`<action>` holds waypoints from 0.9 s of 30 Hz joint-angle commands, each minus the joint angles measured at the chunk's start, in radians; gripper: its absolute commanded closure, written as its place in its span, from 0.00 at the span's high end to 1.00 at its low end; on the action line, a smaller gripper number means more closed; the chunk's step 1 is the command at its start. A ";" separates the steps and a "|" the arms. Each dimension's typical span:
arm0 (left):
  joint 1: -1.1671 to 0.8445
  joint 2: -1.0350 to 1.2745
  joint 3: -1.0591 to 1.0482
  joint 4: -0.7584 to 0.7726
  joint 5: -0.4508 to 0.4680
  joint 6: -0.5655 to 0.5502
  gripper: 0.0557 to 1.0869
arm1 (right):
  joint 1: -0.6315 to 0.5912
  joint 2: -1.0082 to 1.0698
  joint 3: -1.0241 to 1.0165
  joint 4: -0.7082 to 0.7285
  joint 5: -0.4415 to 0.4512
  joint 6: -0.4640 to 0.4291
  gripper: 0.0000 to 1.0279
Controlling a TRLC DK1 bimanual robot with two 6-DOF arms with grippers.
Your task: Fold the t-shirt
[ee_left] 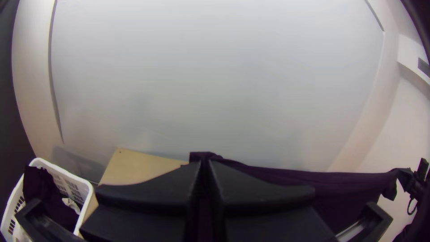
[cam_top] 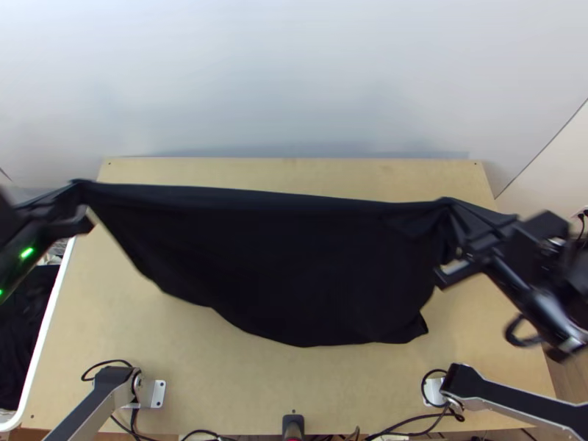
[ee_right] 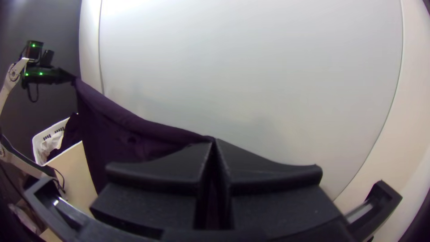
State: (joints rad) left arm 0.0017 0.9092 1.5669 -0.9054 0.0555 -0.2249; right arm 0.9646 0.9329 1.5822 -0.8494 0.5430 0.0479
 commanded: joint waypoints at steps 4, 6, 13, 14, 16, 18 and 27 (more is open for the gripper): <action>-0.032 0.143 -0.249 0.270 -0.011 -0.096 0.03 | -0.481 0.084 -0.269 0.270 -0.410 0.015 0.03; -0.040 0.181 -0.268 0.306 -0.011 -0.116 0.03 | -0.523 0.133 -0.295 0.322 -0.434 0.020 0.03; -0.049 0.341 -0.288 0.442 -0.048 -0.151 0.03 | -0.632 0.357 -0.338 0.524 -0.486 0.030 0.02; -0.048 0.364 -0.289 0.458 -0.048 -0.157 0.03 | -0.641 0.389 -0.338 0.552 -0.495 0.030 0.02; -0.043 0.412 -0.289 0.507 -0.072 -0.162 0.03 | -0.650 0.461 -0.329 0.599 -0.497 0.041 0.02; -0.037 0.458 -0.288 0.553 -0.085 -0.163 0.03 | -0.665 0.549 -0.292 0.616 -0.506 0.064 0.03; -0.020 0.642 -0.272 0.701 -0.157 -0.163 0.03 | -0.698 0.914 -0.053 0.616 -0.535 0.153 0.03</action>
State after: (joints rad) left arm -0.0322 1.4166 1.2903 -0.3096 -0.0525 -0.3855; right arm 0.2977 1.6020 1.3891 -0.2558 0.0250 0.1600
